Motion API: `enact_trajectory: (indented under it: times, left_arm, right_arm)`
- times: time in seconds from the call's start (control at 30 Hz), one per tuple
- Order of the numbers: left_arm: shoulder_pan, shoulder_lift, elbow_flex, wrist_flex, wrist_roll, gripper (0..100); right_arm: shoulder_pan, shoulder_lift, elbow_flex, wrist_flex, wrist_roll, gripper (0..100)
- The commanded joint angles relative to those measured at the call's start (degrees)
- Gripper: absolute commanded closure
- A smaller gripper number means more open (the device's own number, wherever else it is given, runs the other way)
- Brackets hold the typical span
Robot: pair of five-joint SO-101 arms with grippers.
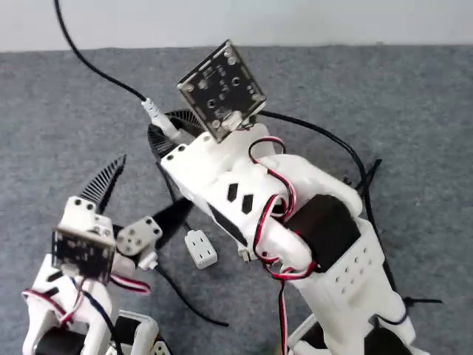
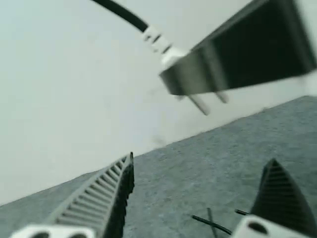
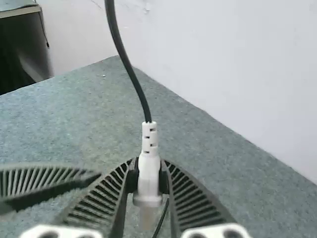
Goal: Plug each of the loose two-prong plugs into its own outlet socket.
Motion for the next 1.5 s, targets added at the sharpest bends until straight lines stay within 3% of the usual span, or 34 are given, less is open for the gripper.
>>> enact_trajectory:
  times: [0.0,0.67,0.97,1.2,1.47]
  left_arm:
    - [3.3,-2.9,-2.4,1.7,-0.2,62]
    - [0.6,-3.6,-4.1,0.3,0.3,62]
    - [0.7,-4.0,-4.8,4.0,2.6,62]
    - [7.1,-5.4,-5.8,7.3,2.5,62]
    - [5.2,-7.8,-5.9,7.2,2.4,62]
  right_arm:
    - [-0.7,-2.3,-2.9,3.4,0.8,99.1]
    - [-5.7,-9.8,-2.8,17.9,0.6,99.1]
    - [-5.8,-9.5,-2.8,17.5,0.6,99.1]
    - [-5.7,-9.3,-2.8,17.1,0.6,99.1]
    - [-5.9,-9.8,-2.8,17.7,0.6,99.1]
